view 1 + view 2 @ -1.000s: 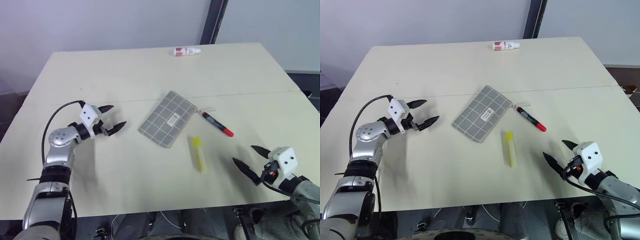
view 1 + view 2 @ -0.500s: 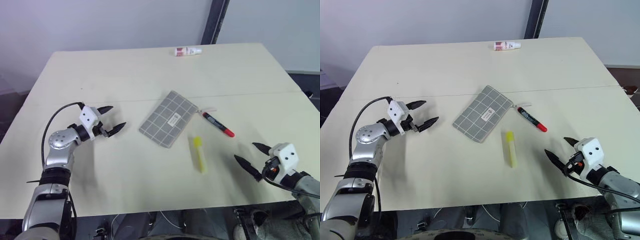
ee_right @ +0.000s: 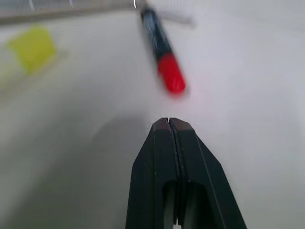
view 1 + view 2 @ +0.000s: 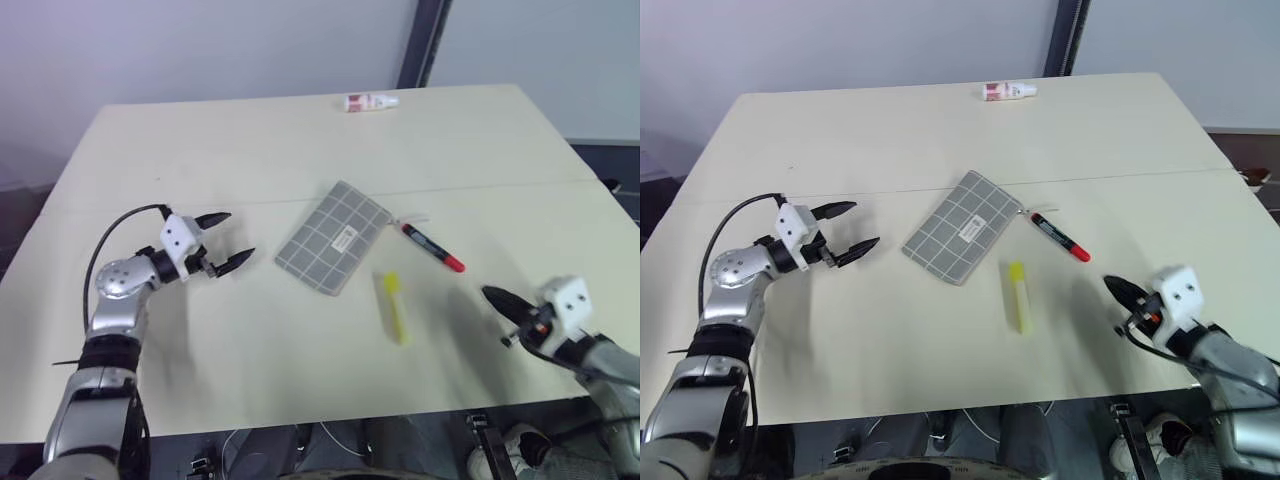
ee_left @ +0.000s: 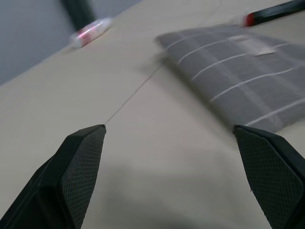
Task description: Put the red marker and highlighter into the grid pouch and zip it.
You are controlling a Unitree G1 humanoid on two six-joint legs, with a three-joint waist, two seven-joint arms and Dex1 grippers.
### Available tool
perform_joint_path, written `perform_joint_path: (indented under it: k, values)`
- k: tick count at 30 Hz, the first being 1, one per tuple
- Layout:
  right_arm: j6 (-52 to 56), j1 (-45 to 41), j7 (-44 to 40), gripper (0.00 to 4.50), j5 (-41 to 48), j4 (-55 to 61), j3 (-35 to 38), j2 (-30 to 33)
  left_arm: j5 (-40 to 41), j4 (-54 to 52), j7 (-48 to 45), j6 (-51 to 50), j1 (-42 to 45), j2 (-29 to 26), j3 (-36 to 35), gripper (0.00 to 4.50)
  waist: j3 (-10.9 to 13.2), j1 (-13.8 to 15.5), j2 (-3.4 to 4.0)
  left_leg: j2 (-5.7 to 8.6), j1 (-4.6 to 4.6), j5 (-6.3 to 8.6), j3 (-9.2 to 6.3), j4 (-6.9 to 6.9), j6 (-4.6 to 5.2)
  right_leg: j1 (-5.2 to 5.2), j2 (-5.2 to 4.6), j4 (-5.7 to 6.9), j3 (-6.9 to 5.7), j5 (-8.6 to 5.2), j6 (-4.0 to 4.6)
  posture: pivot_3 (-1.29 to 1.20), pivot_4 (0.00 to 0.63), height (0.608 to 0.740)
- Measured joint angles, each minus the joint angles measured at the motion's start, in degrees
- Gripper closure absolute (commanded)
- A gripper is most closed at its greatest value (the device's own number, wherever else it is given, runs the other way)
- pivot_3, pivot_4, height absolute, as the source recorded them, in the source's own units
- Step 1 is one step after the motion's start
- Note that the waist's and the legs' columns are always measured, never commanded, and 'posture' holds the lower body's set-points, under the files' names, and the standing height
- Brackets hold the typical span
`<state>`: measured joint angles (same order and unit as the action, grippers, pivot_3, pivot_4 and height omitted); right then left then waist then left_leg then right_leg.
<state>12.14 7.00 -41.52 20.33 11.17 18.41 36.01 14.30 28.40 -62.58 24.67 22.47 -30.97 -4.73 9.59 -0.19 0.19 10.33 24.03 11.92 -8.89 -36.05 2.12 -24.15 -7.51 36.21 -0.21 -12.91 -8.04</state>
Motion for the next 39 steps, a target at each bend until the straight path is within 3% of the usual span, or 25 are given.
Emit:
perform_joint_path:
  k: [5, 9, 14, 23, 33, 36, 39]
  values:
    - [0.67, -19.88, 3.98, 4.47, -4.05, -4.05, -8.99, -3.74, 0.38, -11.38, -2.21, 1.94, -7.53, 0.29, 3.44, 0.0, 0.02, -0.45, 0.01, -0.1, -0.01, -0.04, -0.05, -0.01, -0.06, -0.12, 0.14, 0.02, 0.01, 0.03, 0.17, 0.0, 0.15, 0.74]
    - [-0.36, -32.35, 6.45, 4.47, -8.81, -12.99, -16.57, -9.89, -3.21, -13.45, -2.22, 7.59, -8.39, -0.69, 5.98, 0.0, 0.01, -0.07, 0.03, -0.14, -0.1, -0.07, -0.09, 0.07, -0.12, -0.24, 0.3, 0.01, 0.01, 0.06, 0.29, 0.0, 0.15, 0.74]
    - [-3.71, -39.04, 7.58, 4.47, -14.77, -26.4, -23.56, -14.64, -11.61, -11.11, 2.36, 15.1, -8.35, 1.22, 10.21, 0.0, 0.02, 0.81, 0.04, -0.09, -0.09, -0.07, -0.01, 0.11, -0.06, -0.28, 0.39, -0.06, 0.05, 0.25, 0.35, 0.0, 0.15, 0.74]
    - [-10.24, -48.47, 10.78, 4.47, -25.18, -45.51, -31.35, -19.68, -23.06, -7.65, 15.03, 18.28, -4.09, 4.86, 15.18, 0.0, -0.01, 1.03, 0.09, -0.16, -0.36, -0.19, -0.06, 0.13, -0.31, -0.13, 0.56, 0.09, 0.09, 0.3, 0.43, 0.0, 0.15, 0.74]
    - [-10.65, -48.19, 10.72, 4.47, -26.88, -47.27, -31.41, -19.18, -34.3, -2.71, 28.0, 19.8, 2.37, 7.07, 20.22, 0.0, -0.13, 0.96, 0.28, -0.16, -0.63, -0.25, -0.2, 0.13, -0.4, -0.04, 0.72, 0.24, 0.26, 0.34, 0.48, 0.0, 0.15, 0.74]
    - [-10.1, -47.97, 10.69, 4.5, -26.88, -46.76, -31.39, -19.15, -37.3, -0.75, 30.9, 19.51, 4.93, 7.48, 22.21, 0.85, -0.14, 0.92, 0.28, -0.16, -0.63, -0.26, -0.2, 0.11, -0.42, -0.04, 0.72, 0.27, 0.26, 0.35, 0.47, 0.0, 0.15, 0.74]
    - [-9.74, -47.6, 10.67, 4.5, -26.88, -45.85, -31.37, -18.99, -38.84, 1.0, 32.67, 19.23, 5.74, 7.5, 23.98, 2.32, -0.14, 0.76, 0.29, -0.16, -0.64, -0.26, -0.22, 0.13, -0.42, -0.09, 0.73, 0.3, 0.26, 0.35, 0.46, 0.0, 0.15, 0.74]
